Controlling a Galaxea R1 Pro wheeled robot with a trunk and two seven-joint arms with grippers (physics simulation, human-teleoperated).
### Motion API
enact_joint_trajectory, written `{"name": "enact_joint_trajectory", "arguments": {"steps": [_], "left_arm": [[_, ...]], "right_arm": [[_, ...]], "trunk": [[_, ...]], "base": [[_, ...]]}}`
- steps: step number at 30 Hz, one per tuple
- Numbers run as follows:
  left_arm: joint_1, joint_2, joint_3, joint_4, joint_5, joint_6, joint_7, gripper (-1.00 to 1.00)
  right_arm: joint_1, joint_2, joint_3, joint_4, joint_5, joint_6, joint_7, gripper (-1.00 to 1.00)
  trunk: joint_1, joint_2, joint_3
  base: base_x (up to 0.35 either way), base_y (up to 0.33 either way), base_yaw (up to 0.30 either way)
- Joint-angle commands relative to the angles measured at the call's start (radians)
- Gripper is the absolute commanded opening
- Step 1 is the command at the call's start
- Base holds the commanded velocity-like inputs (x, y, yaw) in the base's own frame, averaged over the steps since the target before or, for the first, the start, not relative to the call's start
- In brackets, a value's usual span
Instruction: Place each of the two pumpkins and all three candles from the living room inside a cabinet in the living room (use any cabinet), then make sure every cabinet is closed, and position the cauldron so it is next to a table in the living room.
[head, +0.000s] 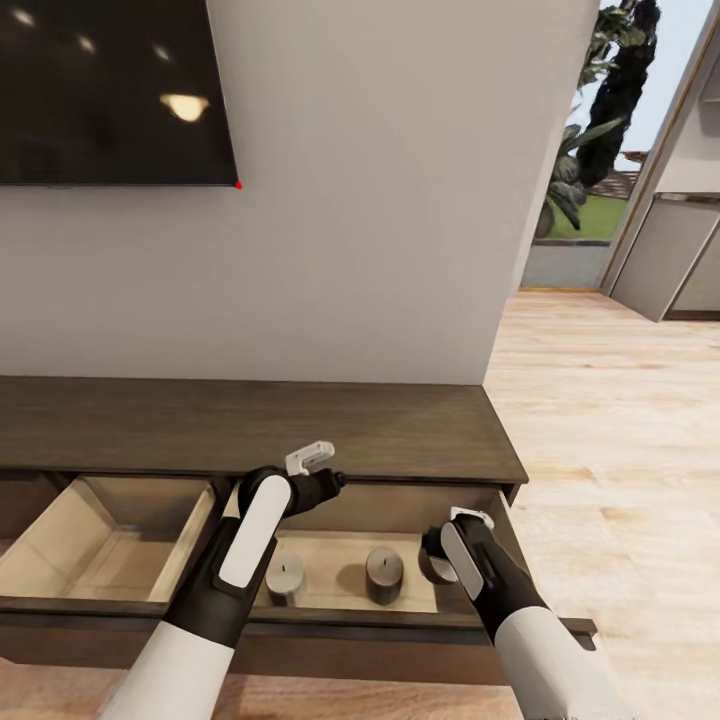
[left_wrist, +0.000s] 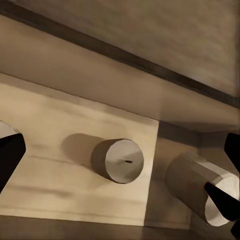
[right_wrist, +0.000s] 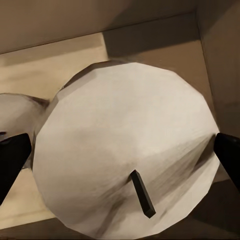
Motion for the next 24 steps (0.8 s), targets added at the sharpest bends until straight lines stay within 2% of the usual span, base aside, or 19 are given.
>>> {"name": "enact_joint_trajectory", "arguments": {"steps": [1,4,6,15,17,20,24], "left_arm": [[-0.001,0.0,-0.002,-0.005,0.01,0.001,0.011,1.0],[-0.001,0.0,-0.004,-0.013,0.011,0.001,0.011,1.0],[-0.001,0.0,-0.005,-0.017,0.011,0.002,0.01,1.0],[0.001,0.001,-0.005,-0.075,0.018,0.031,0.007,1.0],[0.001,0.002,-0.005,-0.078,0.038,0.037,0.007,1.0],[0.001,0.003,-0.006,-0.079,0.089,0.039,0.007,1.0],[0.001,0.004,-0.007,-0.08,0.109,0.039,0.008,1.0]], "right_arm": [[-0.005,-0.001,0.003,0.016,-0.01,0.001,-0.01,-1.0],[-0.008,-0.001,0.002,0.032,-0.01,-0.001,-0.011,-1.0],[-0.009,-0.001,0.002,0.036,-0.01,-0.001,-0.011,-1.0],[-0.009,-0.001,0.001,0.037,-0.01,-0.003,-0.01,-1.0],[-0.009,-0.001,0.001,0.037,-0.01,-0.003,-0.01,-1.0],[-0.009,-0.001,0.001,0.037,-0.009,-0.003,-0.01,-1.0],[-0.009,-0.001,0.001,0.037,-0.009,-0.003,-0.01,-1.0]], "trunk": [[0.0,0.0,-0.001],[0.0,0.0,-0.001],[0.007,-0.014,-0.007],[0.011,-0.017,-0.042],[0.012,-0.017,-0.05],[0.013,-0.017,-0.057],[0.013,-0.017,-0.057]], "base": [[0.0,0.0,0.0],[0.0,0.0,0.0],[0.0,0.0,0.0],[0.0,0.0,0.0],[0.0,0.0,0.0],[0.0,0.0,0.0],[0.0,0.0,0.0]]}}
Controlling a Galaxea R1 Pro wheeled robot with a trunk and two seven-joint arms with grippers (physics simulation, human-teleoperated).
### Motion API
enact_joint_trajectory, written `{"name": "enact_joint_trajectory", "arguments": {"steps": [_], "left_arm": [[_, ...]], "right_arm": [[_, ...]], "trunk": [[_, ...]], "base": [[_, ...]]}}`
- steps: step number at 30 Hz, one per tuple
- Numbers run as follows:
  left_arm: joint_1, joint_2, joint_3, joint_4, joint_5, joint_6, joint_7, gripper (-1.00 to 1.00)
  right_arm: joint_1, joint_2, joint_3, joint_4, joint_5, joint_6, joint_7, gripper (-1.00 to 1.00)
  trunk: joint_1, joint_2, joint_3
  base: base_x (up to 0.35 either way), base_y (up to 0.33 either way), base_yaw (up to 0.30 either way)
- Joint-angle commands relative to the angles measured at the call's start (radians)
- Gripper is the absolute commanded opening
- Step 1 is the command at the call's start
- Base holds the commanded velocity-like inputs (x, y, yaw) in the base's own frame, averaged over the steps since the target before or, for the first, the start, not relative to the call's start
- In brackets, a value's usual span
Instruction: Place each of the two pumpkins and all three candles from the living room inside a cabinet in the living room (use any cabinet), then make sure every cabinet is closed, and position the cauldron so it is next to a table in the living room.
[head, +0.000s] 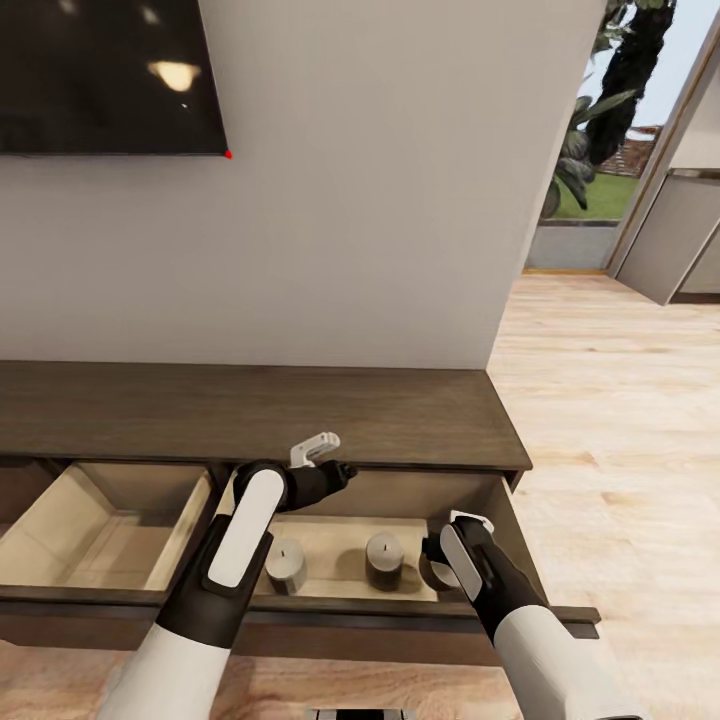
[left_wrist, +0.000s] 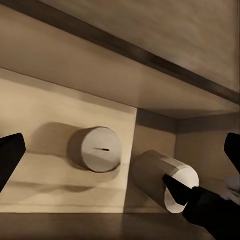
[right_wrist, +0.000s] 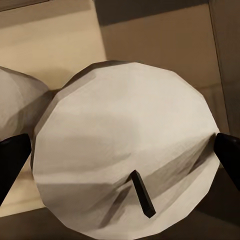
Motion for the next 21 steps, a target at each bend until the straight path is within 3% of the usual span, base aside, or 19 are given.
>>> {"name": "enact_joint_trajectory", "arguments": {"steps": [1,21], "left_arm": [[-0.001,0.0,-0.001,-0.001,0.011,0.001,0.011,1.0],[0.002,0.0,-0.003,-0.003,0.013,0.002,0.009,1.0]], "right_arm": [[0.0,-0.001,0.004,-0.001,-0.01,0.002,-0.01,-1.0],[0.0,-0.002,0.002,-0.001,-0.01,0.001,-0.011,-1.0]], "trunk": [[0.0,0.0,-0.001],[0.0,0.0,-0.001]], "base": [[0.0,0.0,0.0],[0.042,0.0,0.0]]}}
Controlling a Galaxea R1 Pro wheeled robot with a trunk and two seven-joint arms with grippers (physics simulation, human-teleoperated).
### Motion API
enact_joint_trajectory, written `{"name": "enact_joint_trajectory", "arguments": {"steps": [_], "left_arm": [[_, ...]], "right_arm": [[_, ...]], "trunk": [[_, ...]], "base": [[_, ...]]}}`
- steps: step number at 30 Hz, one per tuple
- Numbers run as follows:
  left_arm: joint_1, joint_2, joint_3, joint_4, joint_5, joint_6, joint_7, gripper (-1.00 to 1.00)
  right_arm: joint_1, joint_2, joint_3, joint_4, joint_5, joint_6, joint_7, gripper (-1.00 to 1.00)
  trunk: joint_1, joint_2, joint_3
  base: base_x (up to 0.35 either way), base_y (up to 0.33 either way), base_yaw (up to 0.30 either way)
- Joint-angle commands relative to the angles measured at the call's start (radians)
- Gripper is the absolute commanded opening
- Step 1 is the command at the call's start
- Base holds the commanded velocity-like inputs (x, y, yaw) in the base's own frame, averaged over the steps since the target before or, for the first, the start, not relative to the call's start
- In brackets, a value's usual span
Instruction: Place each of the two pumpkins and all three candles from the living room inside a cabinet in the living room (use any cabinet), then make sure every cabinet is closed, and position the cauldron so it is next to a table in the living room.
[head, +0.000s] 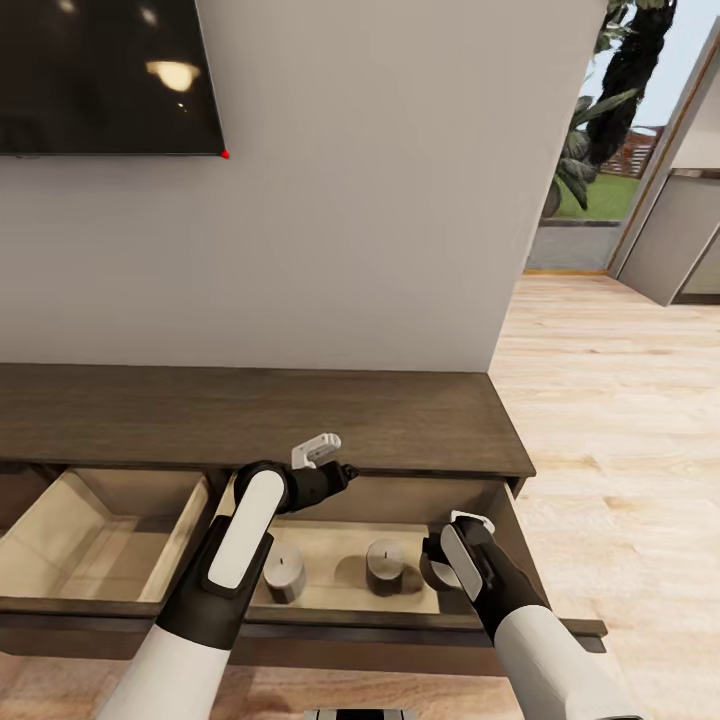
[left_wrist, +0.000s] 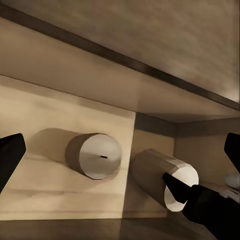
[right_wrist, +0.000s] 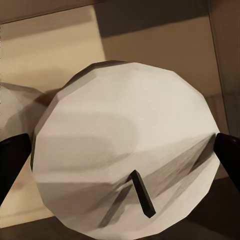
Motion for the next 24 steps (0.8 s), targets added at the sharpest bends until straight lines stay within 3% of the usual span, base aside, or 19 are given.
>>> {"name": "enact_joint_trajectory", "arguments": {"steps": [1,17,24], "left_arm": [[-0.001,0.0,0.0,-0.002,0.01,0.001,0.01,1.0],[0.006,0.0,-0.001,-0.029,0.01,0.004,0.01,1.0],[0.007,0.0,-0.003,-0.035,0.01,0.004,0.01,1.0]], "right_arm": [[0.0,-0.001,0.004,-0.001,-0.01,0.002,-0.01,-1.0],[-0.005,-0.003,0.003,0.001,-0.011,0.001,-0.01,-1.0],[-0.008,-0.004,0.002,0.009,-0.012,-0.04,-0.01,-1.0]], "trunk": [[0.0,0.0,-0.001],[0.003,-0.002,-0.032],[0.004,-0.003,-0.04]], "base": [[0.006,0.0,0.0],[0.0,0.0,0.0],[0.0,0.0,0.0]]}}
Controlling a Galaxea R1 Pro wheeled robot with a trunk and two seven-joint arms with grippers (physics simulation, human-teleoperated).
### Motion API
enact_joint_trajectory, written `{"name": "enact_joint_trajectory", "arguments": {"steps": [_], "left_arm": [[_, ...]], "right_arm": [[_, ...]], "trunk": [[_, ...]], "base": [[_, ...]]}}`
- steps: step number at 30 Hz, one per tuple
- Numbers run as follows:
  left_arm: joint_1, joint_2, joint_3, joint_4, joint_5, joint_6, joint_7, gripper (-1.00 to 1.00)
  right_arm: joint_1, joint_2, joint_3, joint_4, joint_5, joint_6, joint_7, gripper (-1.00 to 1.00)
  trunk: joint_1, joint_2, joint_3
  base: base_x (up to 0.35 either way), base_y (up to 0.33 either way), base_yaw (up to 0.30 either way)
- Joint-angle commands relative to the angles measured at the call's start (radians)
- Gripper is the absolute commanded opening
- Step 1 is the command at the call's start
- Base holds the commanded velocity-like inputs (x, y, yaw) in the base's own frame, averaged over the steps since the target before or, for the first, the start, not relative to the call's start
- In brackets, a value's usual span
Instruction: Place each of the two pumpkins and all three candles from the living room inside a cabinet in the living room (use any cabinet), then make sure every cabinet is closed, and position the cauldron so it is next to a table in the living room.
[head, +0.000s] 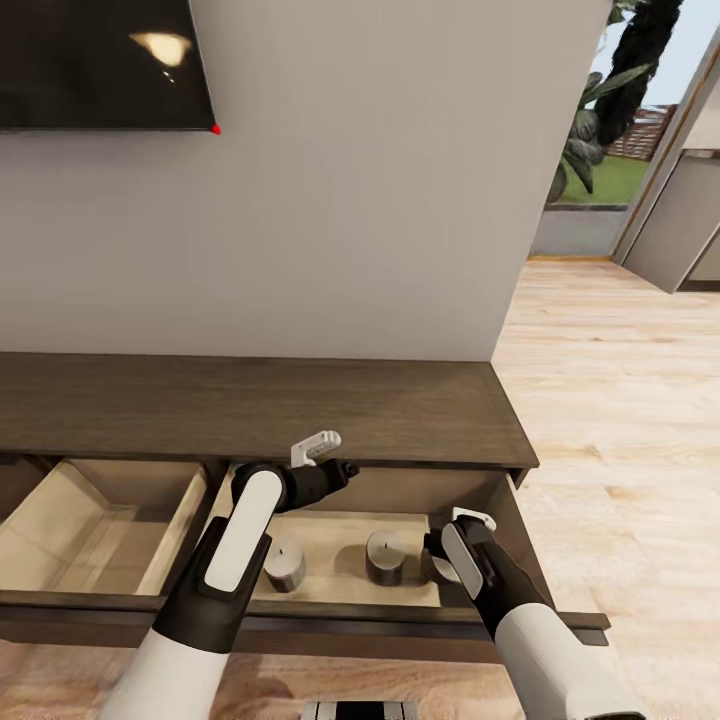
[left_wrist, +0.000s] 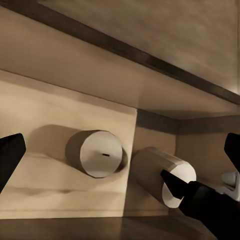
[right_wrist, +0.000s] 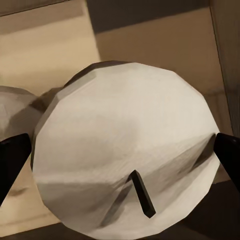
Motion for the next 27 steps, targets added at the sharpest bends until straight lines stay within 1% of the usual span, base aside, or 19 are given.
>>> {"name": "enact_joint_trajectory", "arguments": {"steps": [1,3,7,9,12,14,16,18,21,27], "left_arm": [[-0.001,0.0,0.0,-0.001,0.01,0.001,0.01,1.0],[-0.001,0.0,0.0,-0.001,0.01,0.001,0.01,1.0],[-0.001,-0.001,0.0,-0.001,0.01,0.001,0.01,1.0],[-0.001,-0.001,0.0,-0.001,0.01,0.001,0.01,1.0],[-0.001,-0.001,0.0,-0.001,0.01,0.001,0.01,1.0],[0.0,-0.001,0.0,-0.001,0.01,0.001,0.01,1.0],[-0.001,-0.001,0.0,-0.001,0.01,0.001,0.01,1.0],[0.0,-0.001,0.0,-0.001,0.01,0.001,0.01,1.0],[-0.001,-0.001,0.0,-0.001,0.01,0.001,0.01,1.0],[0.0,-0.001,0.0,-0.001,0.01,0.001,0.01,1.0]], "right_arm": [[-0.001,-0.001,0.004,0.001,-0.01,-0.001,-0.01,-1.0],[-0.001,-0.001,0.004,0.003,-0.01,-0.003,-0.01,-1.0],[-0.001,-0.001,0.004,0.003,-0.01,-0.004,-0.01,-1.0],[-0.001,-0.001,0.004,0.003,-0.01,-0.005,-0.01,-1.0],[-0.001,-0.001,0.004,0.004,-0.01,-0.006,-0.01,-1.0],[-0.001,-0.001,0.004,0.004,-0.01,-0.006,-0.009,-1.0],[-0.001,-0.001,0.004,0.004,-0.01,-0.006,-0.01,-1.0],[-0.001,-0.001,0.004,0.004,-0.01,-0.006,-0.01,-1.0],[-0.001,-0.001,0.004,0.004,-0.01,-0.006,-0.01,-1.0],[-0.001,-0.001,0.004,0.004,-0.01,-0.006,-0.01,-1.0]], "trunk": [[0.0,-0.001,-0.005],[0.001,-0.001,-0.009],[0.003,-0.002,-0.024],[0.003,-0.002,-0.024],[0.004,-0.002,-0.036],[0.004,-0.002,-0.036],[0.005,-0.003,-0.043],[0.005,-0.003,-0.043],[0.006,-0.004,-0.055],[0.006,-0.004,-0.055]], "base": [[0.0,0.0,0.0],[0.0,0.0,0.0],[0.0,0.0,0.0],[0.0,0.0,0.0],[0.0,0.0,0.0],[0.0,0.0,0.0],[0.0,0.0,0.0],[0.0,0.0,0.0],[0.0,0.0,0.0],[0.0,0.0,0.0]]}}
